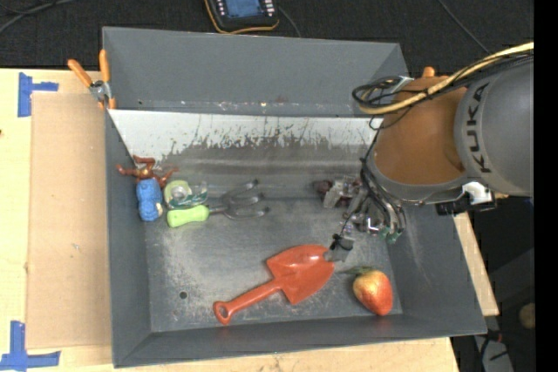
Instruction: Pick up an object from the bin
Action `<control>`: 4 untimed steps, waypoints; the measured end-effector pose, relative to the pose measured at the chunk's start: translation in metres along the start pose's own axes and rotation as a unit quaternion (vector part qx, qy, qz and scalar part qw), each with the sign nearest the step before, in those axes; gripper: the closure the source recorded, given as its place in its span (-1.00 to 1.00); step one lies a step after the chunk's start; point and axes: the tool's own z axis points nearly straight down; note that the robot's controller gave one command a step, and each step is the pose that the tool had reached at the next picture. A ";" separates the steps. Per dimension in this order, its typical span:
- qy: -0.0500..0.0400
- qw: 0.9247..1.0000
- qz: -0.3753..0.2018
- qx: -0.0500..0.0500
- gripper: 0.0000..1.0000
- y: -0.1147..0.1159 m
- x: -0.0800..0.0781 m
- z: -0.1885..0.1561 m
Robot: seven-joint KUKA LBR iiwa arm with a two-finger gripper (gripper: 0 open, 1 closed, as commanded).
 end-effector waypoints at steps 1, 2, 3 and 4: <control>0.028 1.000 -0.012 0.007 -1.00 -0.014 0.067 0.041; -0.006 0.988 0.157 -0.001 -1.00 0.002 -0.017 0.034; 0.001 0.992 0.124 0.001 -1.00 0.003 0.009 0.042; 0.000 0.998 -0.068 0.001 -1.00 0.019 0.003 0.072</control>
Offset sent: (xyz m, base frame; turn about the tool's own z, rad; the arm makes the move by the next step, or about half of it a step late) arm 0.0164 -0.0023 -0.0325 0.3161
